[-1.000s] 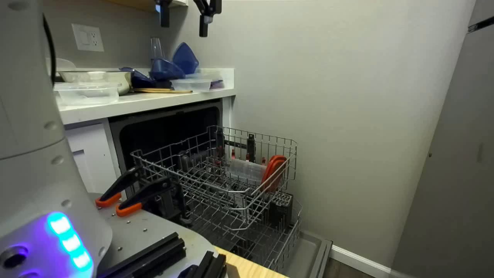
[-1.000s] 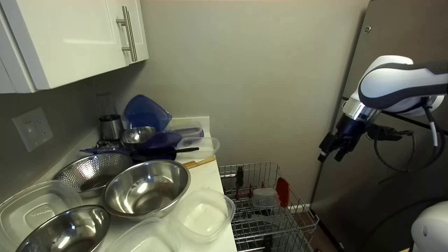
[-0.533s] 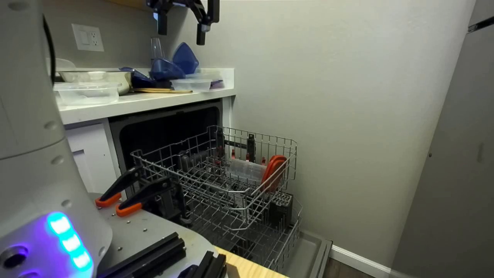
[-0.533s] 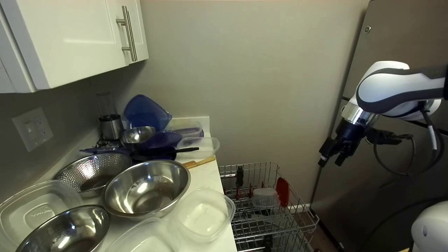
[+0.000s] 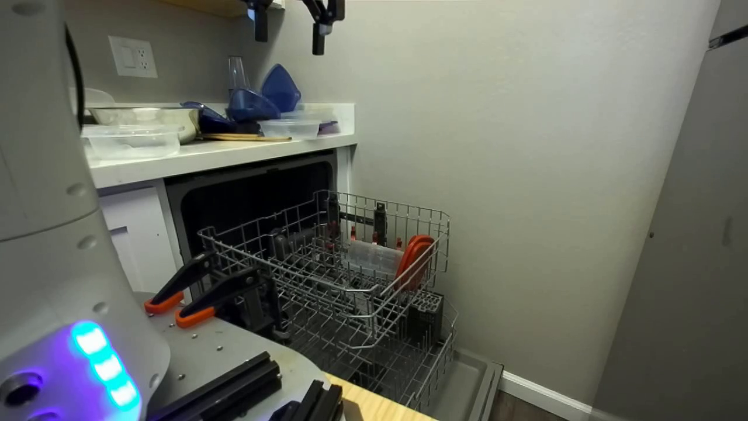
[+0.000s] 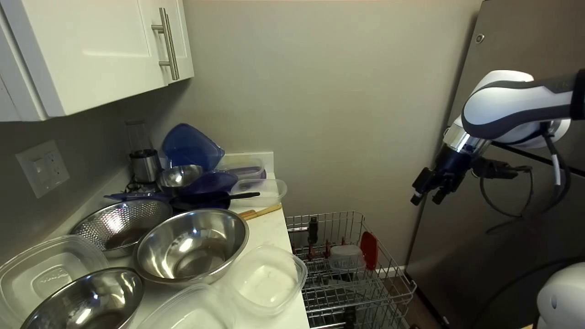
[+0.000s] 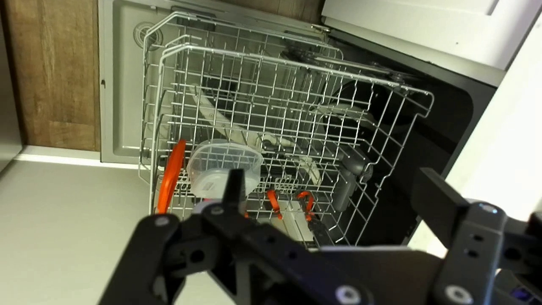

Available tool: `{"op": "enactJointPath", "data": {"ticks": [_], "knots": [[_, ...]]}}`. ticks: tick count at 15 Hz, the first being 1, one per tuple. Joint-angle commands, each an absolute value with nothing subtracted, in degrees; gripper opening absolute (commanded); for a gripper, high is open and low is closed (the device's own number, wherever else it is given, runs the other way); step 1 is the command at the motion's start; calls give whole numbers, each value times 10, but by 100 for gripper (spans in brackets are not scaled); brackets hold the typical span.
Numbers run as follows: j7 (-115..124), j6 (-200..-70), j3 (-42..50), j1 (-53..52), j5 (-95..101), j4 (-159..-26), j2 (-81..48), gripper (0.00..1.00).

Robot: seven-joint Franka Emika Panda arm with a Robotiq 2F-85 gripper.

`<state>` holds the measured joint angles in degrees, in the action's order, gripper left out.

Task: Put the clear bowl second from left in the dish washing machine rack

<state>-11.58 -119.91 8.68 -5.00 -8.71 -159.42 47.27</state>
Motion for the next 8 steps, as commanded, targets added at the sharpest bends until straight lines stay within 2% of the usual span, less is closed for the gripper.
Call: {"op": "enactJointPath", "data": {"ticks": [1, 8], "knots": [[-152, -1271, 91, -65, -101, -1557, 391, 100], [-166, -1443, 62, -107, -104, -1450, 190, 100]]}}
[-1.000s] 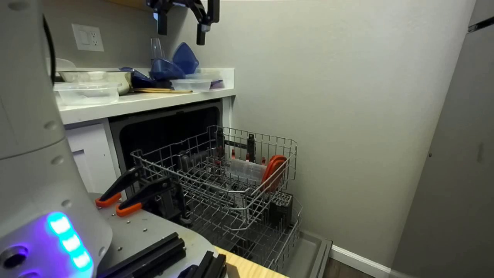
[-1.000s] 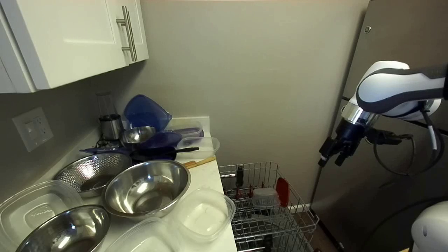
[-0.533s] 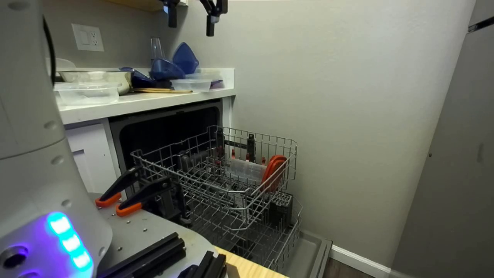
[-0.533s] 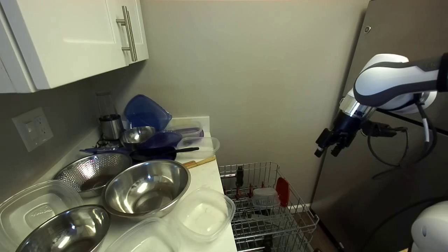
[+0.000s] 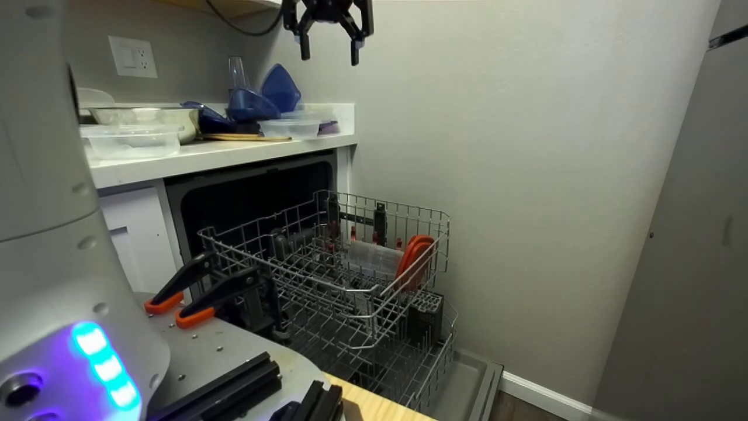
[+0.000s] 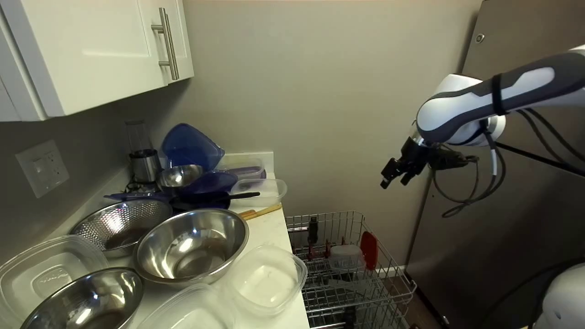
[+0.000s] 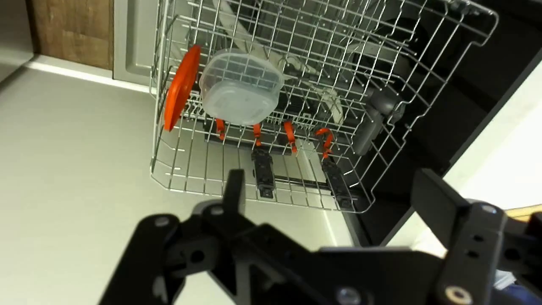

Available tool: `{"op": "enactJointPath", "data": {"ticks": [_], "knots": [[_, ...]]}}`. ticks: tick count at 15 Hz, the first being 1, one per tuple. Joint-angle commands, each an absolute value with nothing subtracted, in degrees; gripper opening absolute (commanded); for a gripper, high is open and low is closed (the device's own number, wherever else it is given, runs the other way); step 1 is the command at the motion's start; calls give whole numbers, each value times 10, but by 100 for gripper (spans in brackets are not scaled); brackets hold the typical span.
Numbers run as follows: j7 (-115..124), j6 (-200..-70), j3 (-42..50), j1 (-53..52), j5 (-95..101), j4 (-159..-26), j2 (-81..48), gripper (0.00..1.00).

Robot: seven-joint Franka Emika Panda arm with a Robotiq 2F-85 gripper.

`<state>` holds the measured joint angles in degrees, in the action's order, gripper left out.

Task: Put the clear bowl second from left in the dish washing machine rack

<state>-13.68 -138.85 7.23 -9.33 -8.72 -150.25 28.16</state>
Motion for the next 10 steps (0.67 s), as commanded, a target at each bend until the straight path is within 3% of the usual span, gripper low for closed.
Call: {"op": "enactJointPath", "data": {"ticks": [1, 6, 9, 10], "knots": [[-165, -1461, 58, -110, -105, -1436, 165, 100], [-182, -1555, 41, -121, -152, -1373, 59, 100], [-289, -1550, 29, -134, -284, -1315, 9, 100], [-334, -1524, 63, -181, -332, -1281, -2, 100]]}}
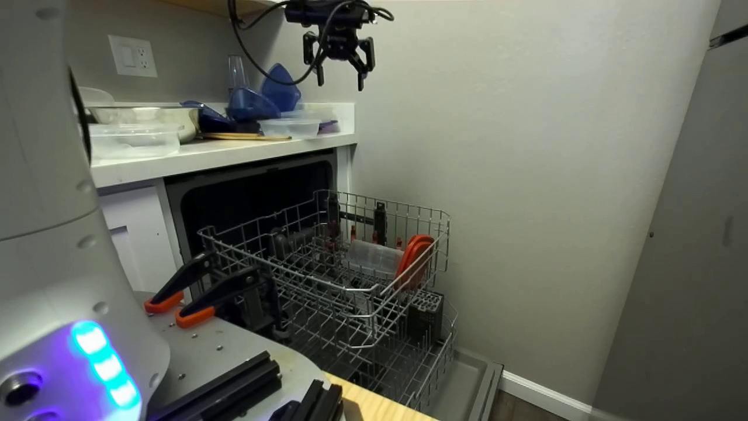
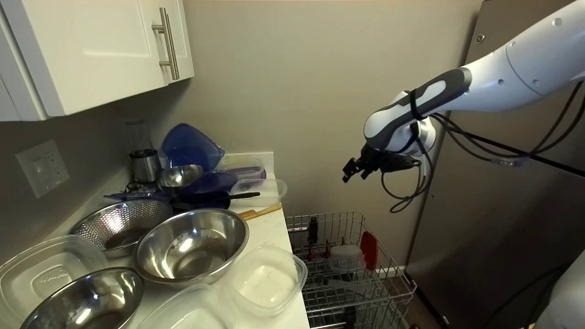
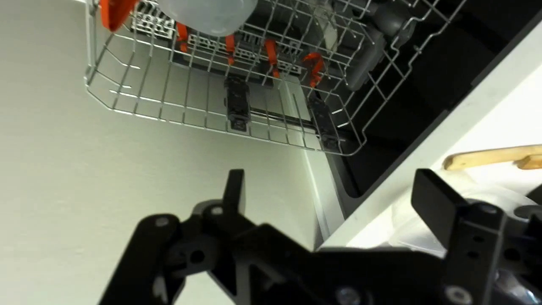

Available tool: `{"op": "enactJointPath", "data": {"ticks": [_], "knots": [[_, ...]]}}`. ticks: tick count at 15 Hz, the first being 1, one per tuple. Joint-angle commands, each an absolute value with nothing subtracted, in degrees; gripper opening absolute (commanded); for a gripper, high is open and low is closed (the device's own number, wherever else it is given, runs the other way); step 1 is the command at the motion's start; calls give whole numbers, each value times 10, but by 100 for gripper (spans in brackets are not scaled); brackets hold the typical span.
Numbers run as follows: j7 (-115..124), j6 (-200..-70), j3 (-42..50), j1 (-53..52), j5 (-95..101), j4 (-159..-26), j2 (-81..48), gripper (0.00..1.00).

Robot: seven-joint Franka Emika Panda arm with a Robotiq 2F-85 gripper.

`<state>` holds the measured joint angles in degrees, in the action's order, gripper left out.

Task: Put the clear bowl second from left in the dish washing machine rack

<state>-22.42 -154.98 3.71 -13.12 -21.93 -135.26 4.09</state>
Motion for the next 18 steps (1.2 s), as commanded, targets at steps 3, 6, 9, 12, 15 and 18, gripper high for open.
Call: {"op": "enactJointPath", "data": {"ticks": [3, 6, 9, 12, 15, 18], "knots": [[-461, -1482, 42, -164, -466, -1212, -51, 100], [-536, -1428, -10, -101, -540, -1162, -97, 100], [-588, -1393, -38, -60, -596, -1124, -142, 100], [-649, -1375, -60, -29, -681, -1091, -186, 100], [-687, -1357, -70, -15, -763, -1061, -229, 100], [-707, -1332, -71, -20, -805, -1030, -272, 100]]}}
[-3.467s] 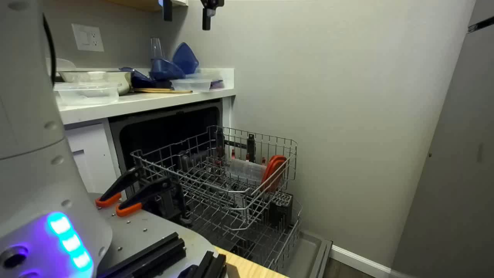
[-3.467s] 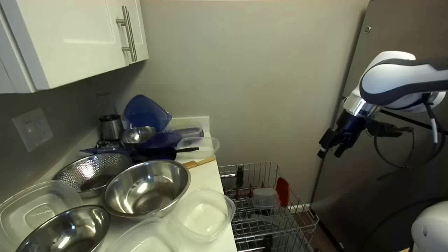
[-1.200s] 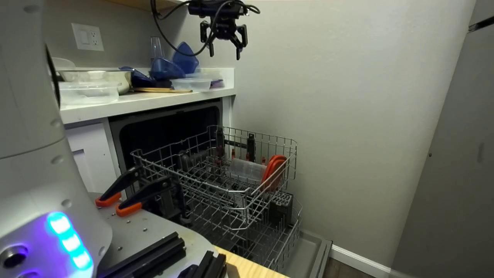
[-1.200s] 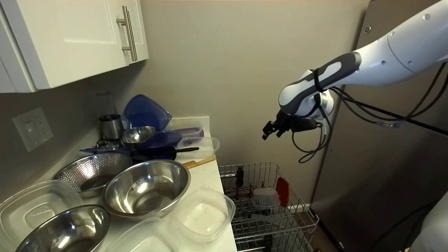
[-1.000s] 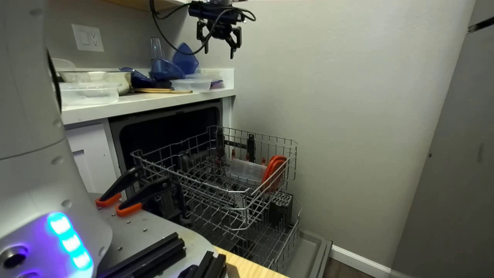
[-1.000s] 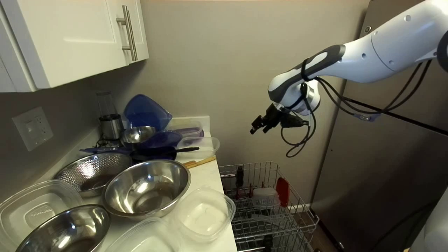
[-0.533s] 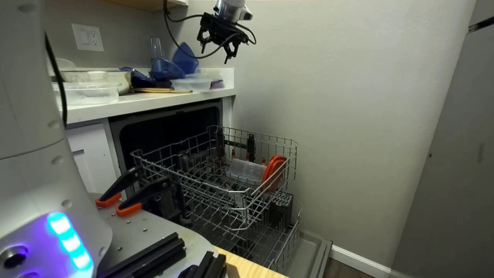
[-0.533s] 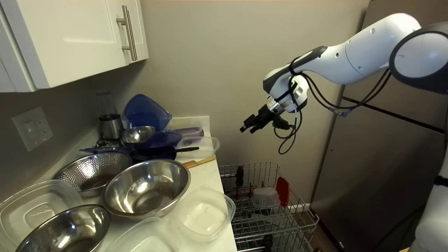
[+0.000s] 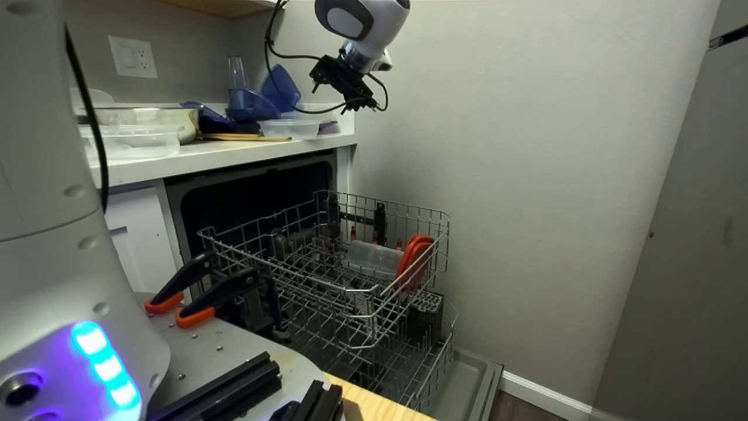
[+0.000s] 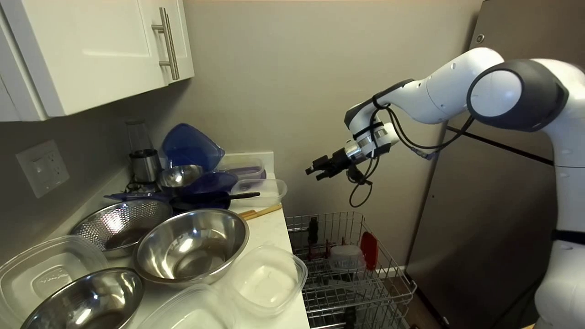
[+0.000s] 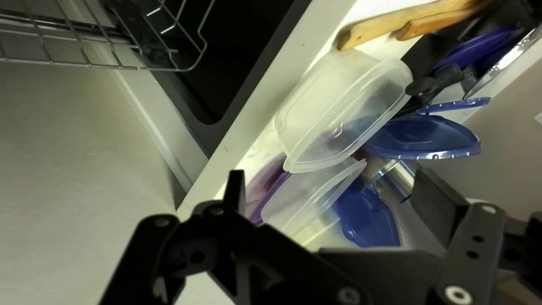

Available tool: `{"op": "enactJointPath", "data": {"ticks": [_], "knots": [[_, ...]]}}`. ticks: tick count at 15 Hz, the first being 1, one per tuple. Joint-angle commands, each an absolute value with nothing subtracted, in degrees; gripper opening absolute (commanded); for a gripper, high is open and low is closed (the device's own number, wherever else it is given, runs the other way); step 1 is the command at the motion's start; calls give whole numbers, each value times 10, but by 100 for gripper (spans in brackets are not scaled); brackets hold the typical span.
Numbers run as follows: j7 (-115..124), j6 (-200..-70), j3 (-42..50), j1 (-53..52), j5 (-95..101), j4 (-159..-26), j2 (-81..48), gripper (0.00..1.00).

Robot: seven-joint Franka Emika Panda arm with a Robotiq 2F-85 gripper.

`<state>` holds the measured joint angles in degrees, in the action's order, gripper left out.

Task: Put the clear bowl second from left in the dish washing machine rack

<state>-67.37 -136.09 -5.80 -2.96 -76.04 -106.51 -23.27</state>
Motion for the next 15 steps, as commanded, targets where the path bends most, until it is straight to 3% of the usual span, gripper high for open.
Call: {"op": "enactJointPath", "data": {"ticks": [1, 15], "knots": [[-711, -1321, -72, -21, -816, -1020, -284, 100], [-702, -1150, -72, -22, -991, -920, -414, 100]]}}
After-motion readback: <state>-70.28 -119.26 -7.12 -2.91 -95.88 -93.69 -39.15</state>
